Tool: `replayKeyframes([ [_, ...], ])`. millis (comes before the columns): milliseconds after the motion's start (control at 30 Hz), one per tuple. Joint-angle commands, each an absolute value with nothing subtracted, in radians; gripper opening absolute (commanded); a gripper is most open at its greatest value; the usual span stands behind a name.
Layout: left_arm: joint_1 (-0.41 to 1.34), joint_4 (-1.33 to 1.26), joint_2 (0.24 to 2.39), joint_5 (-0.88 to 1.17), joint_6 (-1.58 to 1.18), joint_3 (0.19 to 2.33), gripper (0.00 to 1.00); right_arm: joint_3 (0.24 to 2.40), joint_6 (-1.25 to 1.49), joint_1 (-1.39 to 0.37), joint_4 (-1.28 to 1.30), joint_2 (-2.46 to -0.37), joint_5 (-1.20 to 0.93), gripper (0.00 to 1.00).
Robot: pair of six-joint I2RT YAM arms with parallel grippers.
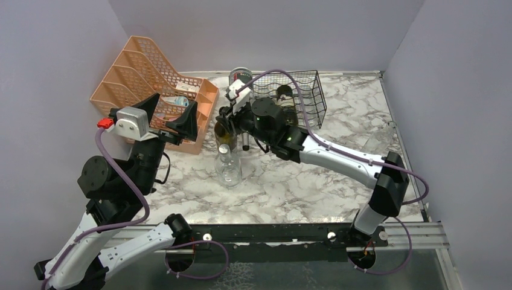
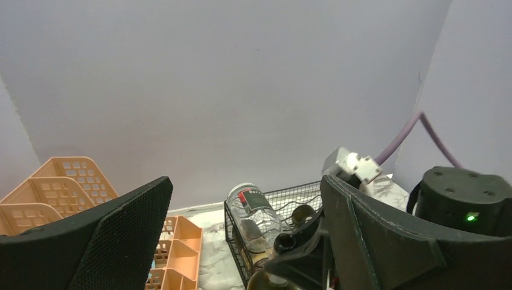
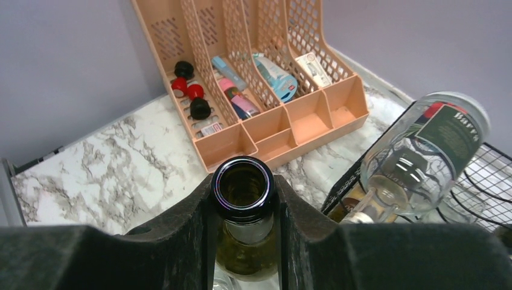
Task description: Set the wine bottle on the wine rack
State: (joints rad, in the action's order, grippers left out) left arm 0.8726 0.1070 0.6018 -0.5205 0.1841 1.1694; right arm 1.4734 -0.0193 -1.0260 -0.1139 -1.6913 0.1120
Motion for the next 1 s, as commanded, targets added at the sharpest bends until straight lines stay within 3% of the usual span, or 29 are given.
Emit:
replayKeyframes([
  [0,0.875,0.11,0.615,-0.5,0.158,1.142,0.99,1.479,-0.009,-1.031,-0.198,-1.577,0.21,0.01],
  [467,0.875,0.075,0.633,-0.41,0.044,1.022,0.99,1.339,0.033,-1.03,-0.058,-1.309,0.403,0.01],
  [967,0.874,-0.244,0.818,0.101,-0.033,0.728,0.99,1.203,0.2,-1.031,0.329,-0.99,0.556,0.01],
])
